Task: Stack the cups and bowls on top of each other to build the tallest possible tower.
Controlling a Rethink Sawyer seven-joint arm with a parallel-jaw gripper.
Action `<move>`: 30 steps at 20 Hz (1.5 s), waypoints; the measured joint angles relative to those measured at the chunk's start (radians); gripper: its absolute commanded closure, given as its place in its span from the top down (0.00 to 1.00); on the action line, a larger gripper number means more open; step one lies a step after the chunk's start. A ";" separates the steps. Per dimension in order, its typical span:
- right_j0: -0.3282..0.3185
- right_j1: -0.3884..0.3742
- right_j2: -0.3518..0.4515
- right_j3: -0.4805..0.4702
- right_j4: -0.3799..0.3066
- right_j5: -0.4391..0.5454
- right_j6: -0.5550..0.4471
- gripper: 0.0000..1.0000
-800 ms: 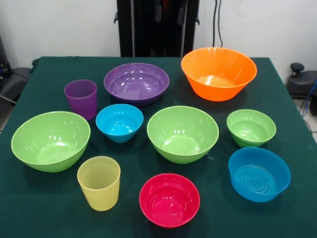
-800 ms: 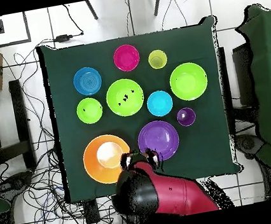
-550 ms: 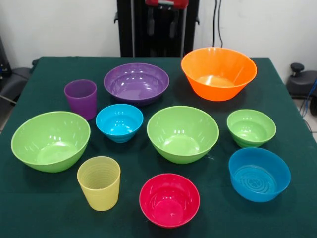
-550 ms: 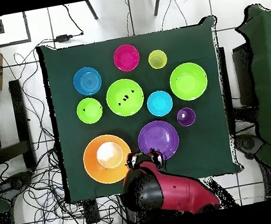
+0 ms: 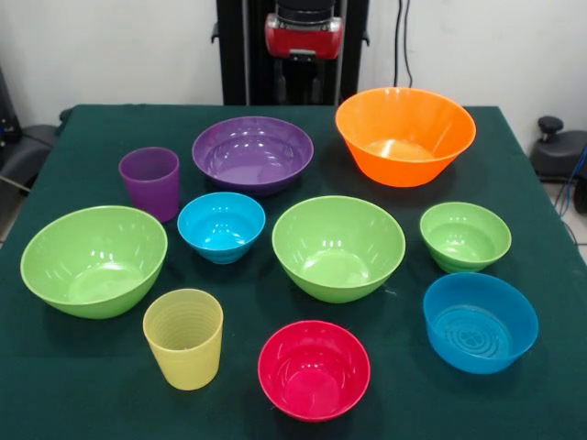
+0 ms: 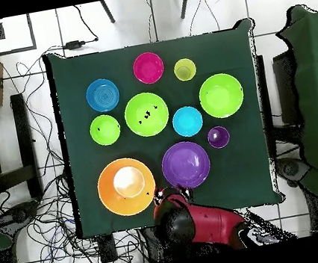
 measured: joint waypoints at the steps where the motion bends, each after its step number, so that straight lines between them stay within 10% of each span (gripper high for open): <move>1: 0.000 0.012 0.000 0.000 -0.004 0.000 0.000 1.00; 30: -0.001 0.168 0.046 -0.001 -0.047 0.000 0.024 1.00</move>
